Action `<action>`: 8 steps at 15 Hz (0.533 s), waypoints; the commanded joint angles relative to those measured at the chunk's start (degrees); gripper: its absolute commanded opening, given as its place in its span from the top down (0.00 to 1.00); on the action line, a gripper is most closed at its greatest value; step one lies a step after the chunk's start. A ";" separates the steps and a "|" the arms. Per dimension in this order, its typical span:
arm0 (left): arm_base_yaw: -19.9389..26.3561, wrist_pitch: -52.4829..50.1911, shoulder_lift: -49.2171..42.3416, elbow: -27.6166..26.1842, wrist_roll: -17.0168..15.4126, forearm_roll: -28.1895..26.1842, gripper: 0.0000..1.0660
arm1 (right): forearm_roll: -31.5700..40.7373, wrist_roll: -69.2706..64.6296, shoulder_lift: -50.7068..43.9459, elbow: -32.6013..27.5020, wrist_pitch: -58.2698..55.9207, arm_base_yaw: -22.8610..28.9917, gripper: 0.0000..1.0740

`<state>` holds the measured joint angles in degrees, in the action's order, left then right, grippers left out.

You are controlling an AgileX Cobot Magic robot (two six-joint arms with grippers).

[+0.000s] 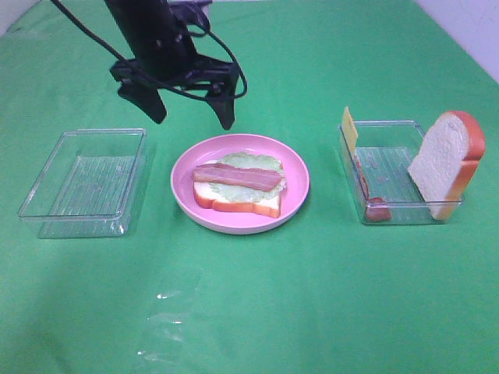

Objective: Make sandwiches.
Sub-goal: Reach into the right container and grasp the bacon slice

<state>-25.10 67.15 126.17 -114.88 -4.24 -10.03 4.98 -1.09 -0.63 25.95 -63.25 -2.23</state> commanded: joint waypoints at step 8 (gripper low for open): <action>24.58 8.48 -7.68 -3.04 7.10 4.98 0.06 | 0.17 0.74 -0.97 -0.17 0.29 0.06 0.11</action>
<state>-0.69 69.44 119.12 -117.86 2.41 -4.35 4.98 -1.09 -0.63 25.95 -63.25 -2.23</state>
